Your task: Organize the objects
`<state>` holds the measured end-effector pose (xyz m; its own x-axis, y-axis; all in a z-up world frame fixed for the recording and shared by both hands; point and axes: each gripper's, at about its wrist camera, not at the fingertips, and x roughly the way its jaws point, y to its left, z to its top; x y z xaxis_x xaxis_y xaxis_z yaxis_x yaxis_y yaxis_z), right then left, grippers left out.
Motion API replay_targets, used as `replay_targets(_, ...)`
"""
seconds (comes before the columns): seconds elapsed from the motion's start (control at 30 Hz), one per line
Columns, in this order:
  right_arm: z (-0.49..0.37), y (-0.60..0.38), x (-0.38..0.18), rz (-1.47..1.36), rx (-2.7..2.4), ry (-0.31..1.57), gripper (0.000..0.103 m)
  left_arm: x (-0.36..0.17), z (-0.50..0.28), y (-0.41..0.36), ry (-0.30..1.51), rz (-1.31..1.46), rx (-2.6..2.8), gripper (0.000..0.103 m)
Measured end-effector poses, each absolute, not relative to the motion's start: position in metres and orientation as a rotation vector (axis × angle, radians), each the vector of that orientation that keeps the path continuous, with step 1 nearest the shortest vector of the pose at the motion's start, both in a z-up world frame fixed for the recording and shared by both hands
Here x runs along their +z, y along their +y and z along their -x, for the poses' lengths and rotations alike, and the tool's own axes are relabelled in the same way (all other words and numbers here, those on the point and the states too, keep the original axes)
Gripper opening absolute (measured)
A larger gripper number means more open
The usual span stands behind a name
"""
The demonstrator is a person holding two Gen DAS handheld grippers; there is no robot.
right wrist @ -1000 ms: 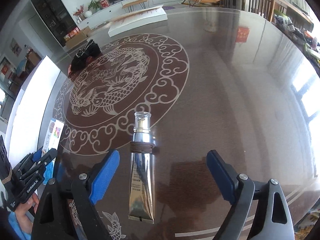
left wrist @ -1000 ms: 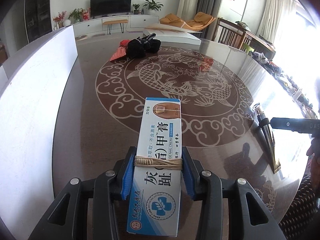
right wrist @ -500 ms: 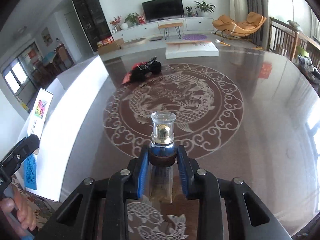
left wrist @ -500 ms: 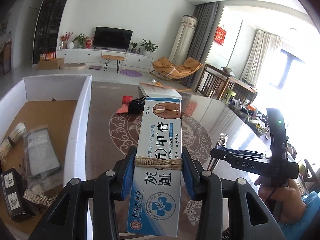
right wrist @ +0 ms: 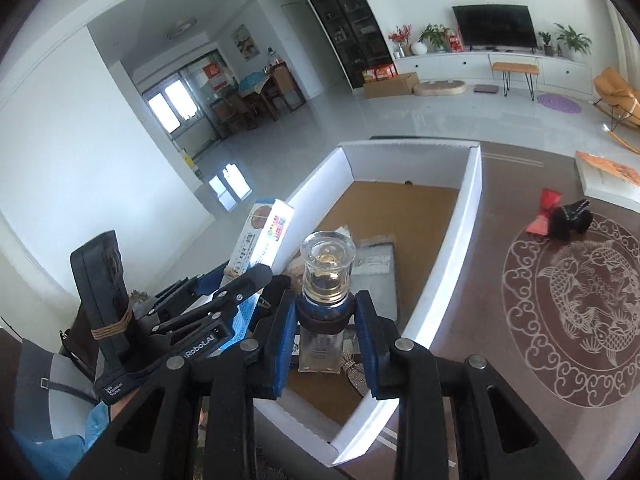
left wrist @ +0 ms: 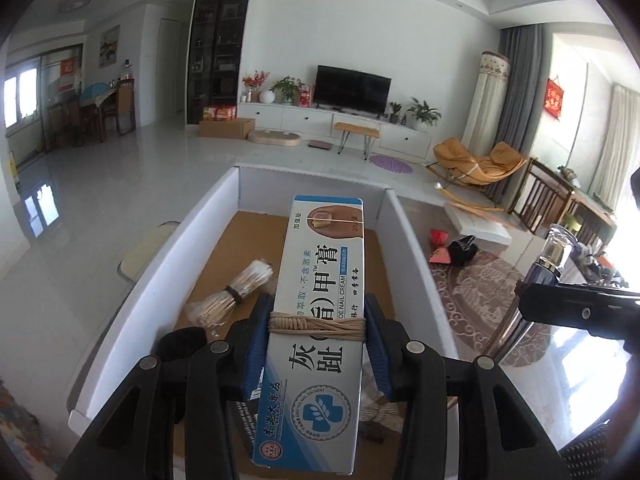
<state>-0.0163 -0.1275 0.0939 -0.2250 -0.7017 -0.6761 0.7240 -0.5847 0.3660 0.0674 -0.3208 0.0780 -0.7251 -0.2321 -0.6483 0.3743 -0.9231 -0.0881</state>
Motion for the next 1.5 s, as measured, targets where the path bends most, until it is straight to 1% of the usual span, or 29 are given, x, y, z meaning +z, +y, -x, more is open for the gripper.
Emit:
replay_targets(0.03, 0.017, -0.148, 0.082, -1.075, -1.922, 0.094, 0.038, 0.063, -0.055, -0.329, 0.268, -1.027, -2.543, 0.051)
replay_targets(0.07, 0.019, -0.163, 0.071, -1.088, -1.924, 0.136, 0.050, 0.048, -0.046, -0.336, 0.236, -1.088, -2.476, 0.067)
replay_targets(0.1, 0.020, -0.172, 0.061, -1.088, -1.941, 0.161, 0.060, 0.036, -0.039, -0.341, 0.206, -1.125, -2.427, 0.074)
replay_targets(0.17, 0.023, -0.171, 0.054, -1.063, -2.019, 0.171, 0.062, 0.023, -0.035, -0.344, 0.175, -1.154, -2.375, 0.076)
replay_targets(0.23, 0.025, -0.150, 0.054, -1.008, -2.084, 0.143, 0.073, 0.020, -0.041, -0.344, 0.197, -1.147, -2.390, 0.078)
replay_targets(0.27, 0.027, -0.134, 0.056, -0.971, -2.127, 0.134, 0.086, 0.019, -0.045, -0.338, 0.215, -1.134, -2.412, 0.085)
replay_targets(0.3, 0.028, -0.117, 0.056, -0.935, -2.186, 0.136, 0.097, 0.019, -0.050, -0.334, 0.232, -1.119, -2.435, 0.089)
replay_targets(0.37, 0.032, -0.078, 0.051, -0.874, -2.323, 0.157, 0.102, 0.022, -0.056, -0.318, 0.254, -1.087, -2.494, 0.091)
replay_targets(0.43, 0.040, -0.039, 0.031, -0.862, -2.451, 0.219, 0.103, 0.028, -0.053, -0.299, 0.274, -1.072, -2.564, 0.091)
replay_targets(0.57, 0.073, 0.037, -0.037, -1.093, -2.611, 0.389, 0.103, 0.050, -0.051, -0.242, 0.287, -1.046, -2.778, 0.091)
replay_targets(0.63, 0.077, 0.074, -0.063, -1.209, -2.651, 0.397, 0.103, 0.063, -0.046, -0.206, 0.238, -1.053, -2.889, 0.091)
replay_targets(0.7, 0.077, 0.104, -0.080, -1.305, -2.676, 0.347, 0.103, 0.073, -0.037, -0.171, 0.182, -1.089, -2.986, 0.092)
replay_targets(0.8, 0.066, 0.130, -0.087, -1.354, -2.708, 0.223, 0.103, 0.067, -0.016, -0.125, 0.125, -1.151, -3.045, 0.094)
replay_targets(0.87, 0.060, 0.136, -0.087, -1.354, -2.713, 0.180, 0.103, 0.058, 0.006, -0.105, 0.147, -1.170, -3.030, 0.094)
replay_targets(0.93, 0.057, 0.134, -0.088, -1.347, -2.697, 0.198, 0.103, 0.050, 0.036, -0.094, 0.172, -1.178, -2.977, 0.094)
replay_targets(1.03, 0.049, 0.124, -0.084, -1.293, -2.683, 0.252, 0.103, 0.039, 0.089, -0.086, 0.111, -1.135, -2.891, 0.094)
replay_targets(1.1, 0.046, 0.118, -0.085, -1.276, -2.667, 0.268, 0.103, 0.032, 0.128, -0.091, 0.107, -1.126, -2.836, 0.094)
replay_targets(1.23, 0.042, 0.116, -0.085, -1.258, -2.651, 0.263, 0.103, 0.016, 0.195, -0.108, 0.160, -1.130, -2.781, 0.092)
replay_targets(1.27, 0.043, 0.116, -0.086, -1.261, -2.642, 0.261, 0.103, 0.014, 0.208, -0.107, 0.143, -1.127, -2.800, 0.091)
replay_targets(1.3, 0.044, 0.115, -0.087, -1.268, -2.632, 0.260, 0.103, 0.011, 0.222, -0.104, 0.099, -1.134, -2.818, 0.090)
replay_targets(1.4, 0.048, 0.116, -0.090, -1.294, -2.605, 0.238, 0.103, 0.000, 0.259, -0.088, -0.107, -1.182, -2.841, 0.086)
replay_targets(1.5, 0.051, 0.121, -0.092, -1.321, -2.589, 0.186, 0.103, -0.010, 0.288, -0.074, -0.231, -1.193, -2.868, 0.085)
